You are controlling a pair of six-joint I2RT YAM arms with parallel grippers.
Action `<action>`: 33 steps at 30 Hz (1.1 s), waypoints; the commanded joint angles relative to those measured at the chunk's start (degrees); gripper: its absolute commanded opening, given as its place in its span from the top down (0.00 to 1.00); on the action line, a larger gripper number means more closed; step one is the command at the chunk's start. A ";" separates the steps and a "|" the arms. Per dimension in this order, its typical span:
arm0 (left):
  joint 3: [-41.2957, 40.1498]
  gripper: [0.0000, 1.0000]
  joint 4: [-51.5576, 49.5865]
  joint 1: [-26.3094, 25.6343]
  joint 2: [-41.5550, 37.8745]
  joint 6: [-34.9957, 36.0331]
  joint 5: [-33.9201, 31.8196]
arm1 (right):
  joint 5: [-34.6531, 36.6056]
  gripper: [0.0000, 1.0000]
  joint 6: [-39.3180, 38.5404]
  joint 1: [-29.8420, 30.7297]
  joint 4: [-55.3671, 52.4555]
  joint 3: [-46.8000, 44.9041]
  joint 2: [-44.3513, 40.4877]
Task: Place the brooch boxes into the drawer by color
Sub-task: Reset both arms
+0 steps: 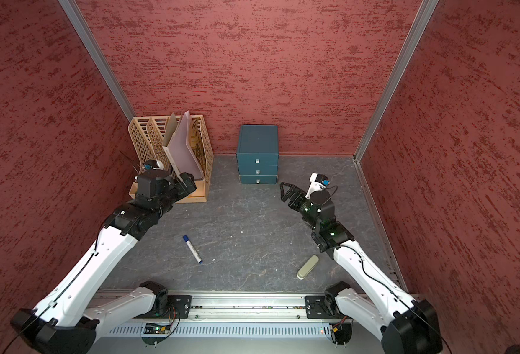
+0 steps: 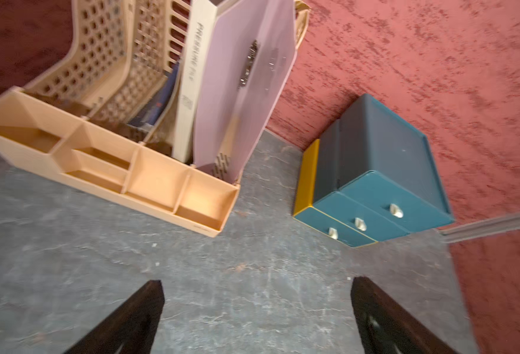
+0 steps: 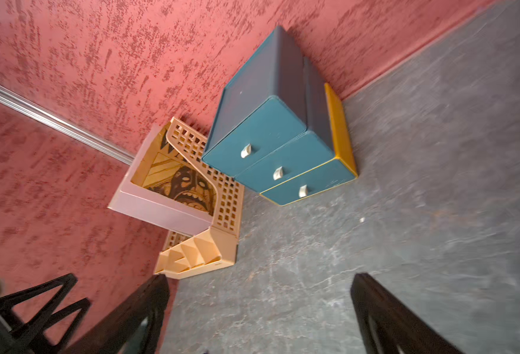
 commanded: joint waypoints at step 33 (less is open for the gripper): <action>-42.97 0.00 87.46 25.38 25.59 31.05 20.10 | 23.92 0.01 -46.12 -10.02 66.51 -34.58 18.16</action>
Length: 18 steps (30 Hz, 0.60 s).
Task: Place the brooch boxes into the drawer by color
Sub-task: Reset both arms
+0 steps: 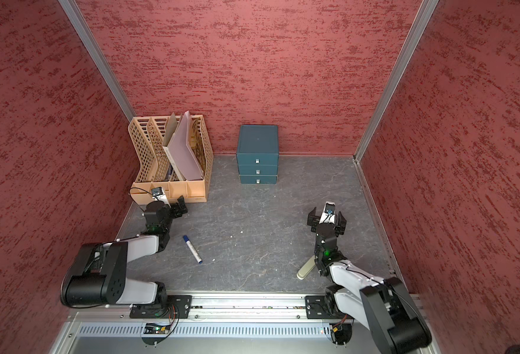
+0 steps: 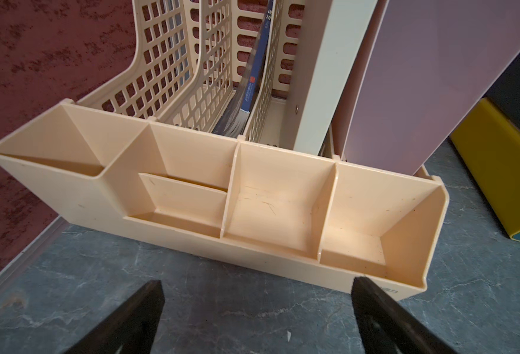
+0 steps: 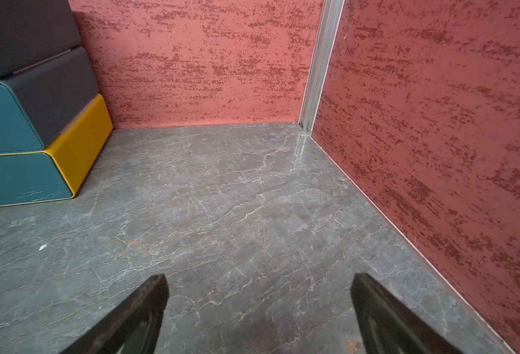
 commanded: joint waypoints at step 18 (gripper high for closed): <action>-1.52 0.00 13.55 0.46 5.22 2.55 7.60 | -19.31 0.01 -3.09 -9.03 15.75 9.20 22.10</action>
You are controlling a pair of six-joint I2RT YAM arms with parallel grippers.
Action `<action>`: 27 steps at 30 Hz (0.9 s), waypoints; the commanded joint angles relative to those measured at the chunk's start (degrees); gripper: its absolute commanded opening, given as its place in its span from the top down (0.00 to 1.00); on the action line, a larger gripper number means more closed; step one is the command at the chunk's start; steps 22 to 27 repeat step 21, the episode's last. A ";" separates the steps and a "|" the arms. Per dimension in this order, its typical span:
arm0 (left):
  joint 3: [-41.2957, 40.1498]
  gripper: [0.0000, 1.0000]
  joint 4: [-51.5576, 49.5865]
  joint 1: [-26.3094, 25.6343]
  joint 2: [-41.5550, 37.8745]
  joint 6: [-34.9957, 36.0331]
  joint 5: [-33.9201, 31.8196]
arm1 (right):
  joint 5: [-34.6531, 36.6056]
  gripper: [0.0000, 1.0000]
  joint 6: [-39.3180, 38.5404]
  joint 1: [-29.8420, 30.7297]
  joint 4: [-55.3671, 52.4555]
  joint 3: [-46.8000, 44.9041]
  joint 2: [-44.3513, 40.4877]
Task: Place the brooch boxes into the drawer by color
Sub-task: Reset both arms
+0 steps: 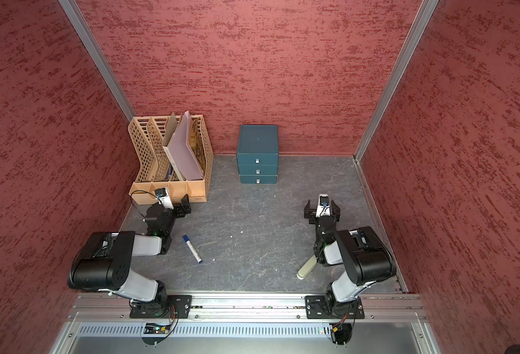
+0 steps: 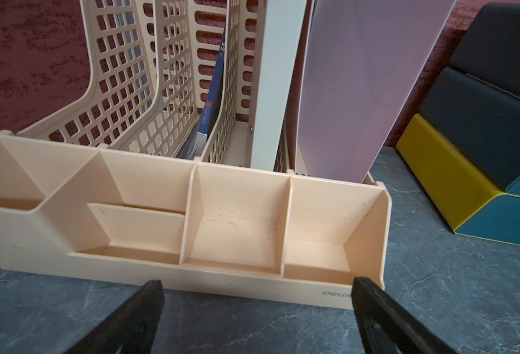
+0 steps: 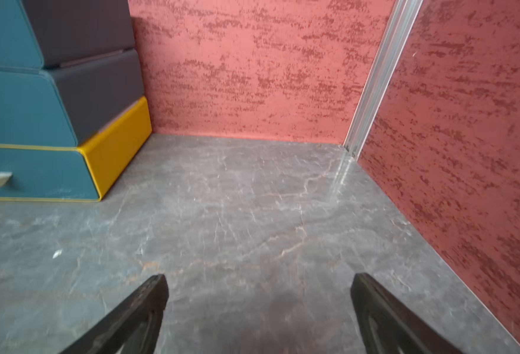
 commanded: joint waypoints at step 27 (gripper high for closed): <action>1.28 0.00 -1.64 -0.72 0.17 1.65 -0.49 | -8.24 0.02 5.08 -5.59 -16.58 7.55 -2.33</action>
